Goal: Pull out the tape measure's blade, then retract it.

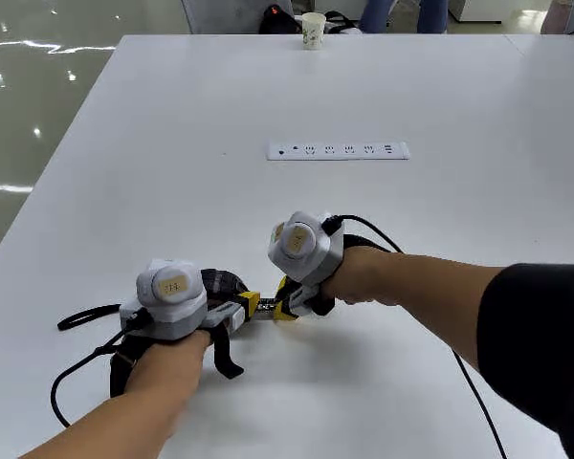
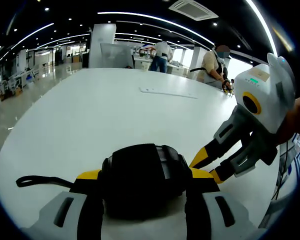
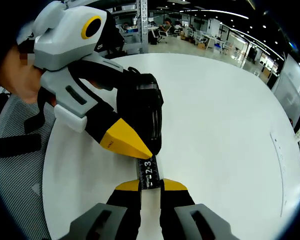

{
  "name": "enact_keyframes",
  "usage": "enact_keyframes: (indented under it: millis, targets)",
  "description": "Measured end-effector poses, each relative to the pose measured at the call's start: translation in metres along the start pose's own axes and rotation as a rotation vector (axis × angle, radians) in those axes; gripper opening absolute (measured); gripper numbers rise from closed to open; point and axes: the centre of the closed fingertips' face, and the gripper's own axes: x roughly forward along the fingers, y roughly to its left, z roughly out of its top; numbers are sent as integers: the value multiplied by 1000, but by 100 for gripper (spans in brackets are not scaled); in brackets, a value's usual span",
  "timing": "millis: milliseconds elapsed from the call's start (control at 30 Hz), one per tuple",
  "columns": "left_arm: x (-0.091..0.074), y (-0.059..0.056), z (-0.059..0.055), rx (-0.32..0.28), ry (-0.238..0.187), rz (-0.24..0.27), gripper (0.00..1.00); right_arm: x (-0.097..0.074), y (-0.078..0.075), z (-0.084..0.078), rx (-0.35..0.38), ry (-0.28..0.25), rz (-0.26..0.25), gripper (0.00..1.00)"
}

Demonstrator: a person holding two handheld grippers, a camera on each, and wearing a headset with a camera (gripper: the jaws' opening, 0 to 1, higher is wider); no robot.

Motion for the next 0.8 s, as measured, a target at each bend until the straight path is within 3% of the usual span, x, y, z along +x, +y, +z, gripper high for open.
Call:
enact_keyframes:
  millis: [800]
  targets:
    - [-1, 0, 0, -10, -2, -3, 61, 6, 2, 10, -2, -17, 7, 10]
